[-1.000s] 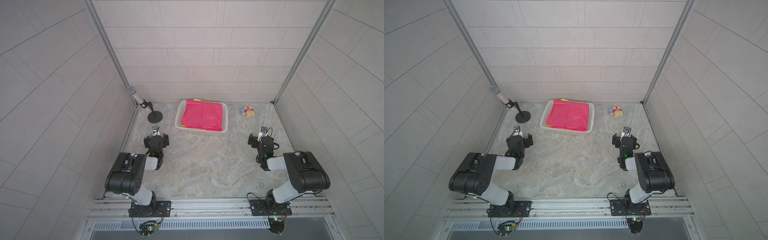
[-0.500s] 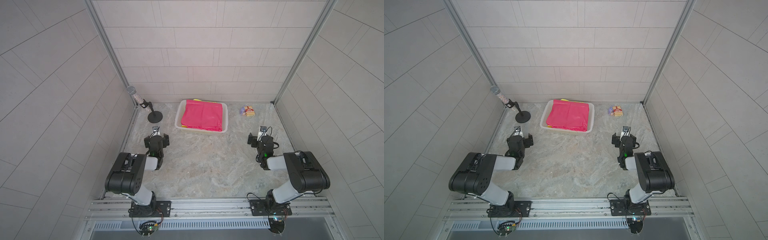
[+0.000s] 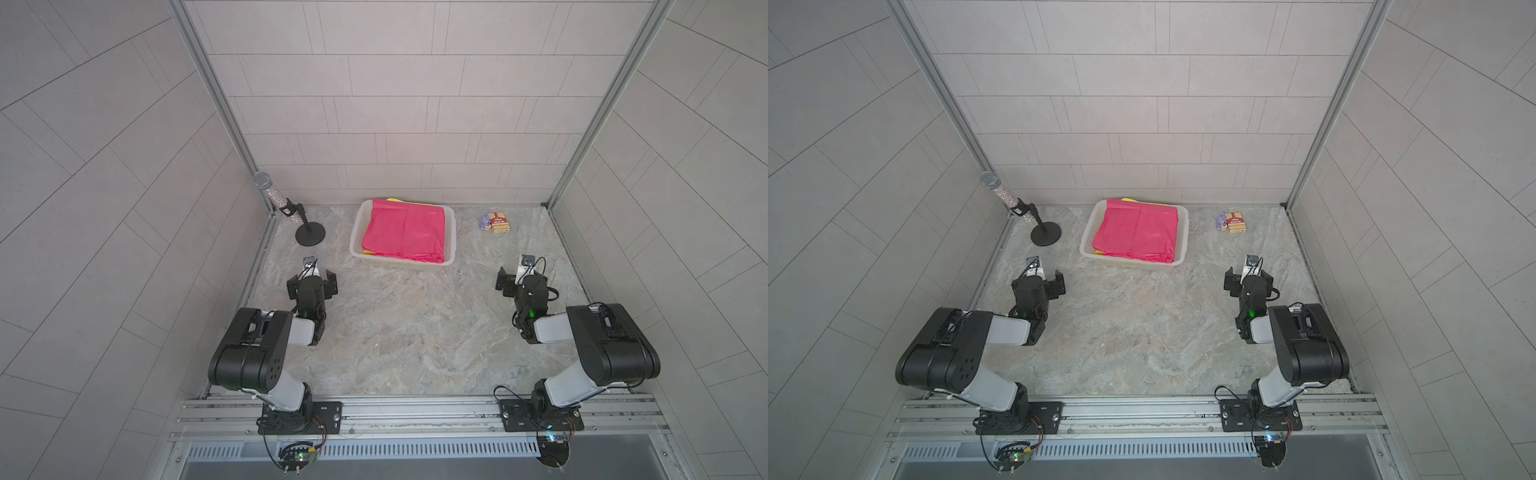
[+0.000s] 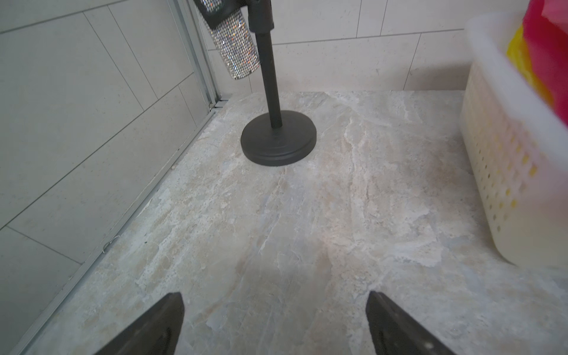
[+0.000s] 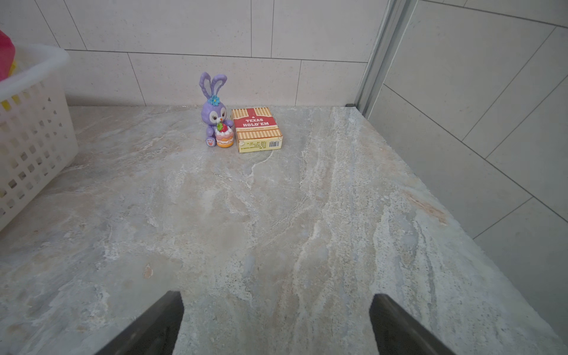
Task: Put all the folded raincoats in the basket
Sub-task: Reset both arms
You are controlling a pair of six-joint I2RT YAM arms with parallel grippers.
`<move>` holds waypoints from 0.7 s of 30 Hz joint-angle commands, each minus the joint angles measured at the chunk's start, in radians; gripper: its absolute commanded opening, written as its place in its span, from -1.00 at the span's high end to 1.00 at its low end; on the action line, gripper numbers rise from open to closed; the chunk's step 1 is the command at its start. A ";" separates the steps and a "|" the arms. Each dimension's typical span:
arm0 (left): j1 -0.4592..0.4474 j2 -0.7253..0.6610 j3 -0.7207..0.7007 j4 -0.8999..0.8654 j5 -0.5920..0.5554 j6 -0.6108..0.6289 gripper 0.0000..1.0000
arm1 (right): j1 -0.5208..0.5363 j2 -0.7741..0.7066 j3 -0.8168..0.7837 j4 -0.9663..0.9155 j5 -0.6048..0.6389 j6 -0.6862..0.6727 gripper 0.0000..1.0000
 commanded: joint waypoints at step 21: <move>0.051 0.009 0.073 -0.070 0.124 -0.011 -1.00 | -0.026 -0.001 0.037 -0.046 -0.038 0.024 -1.00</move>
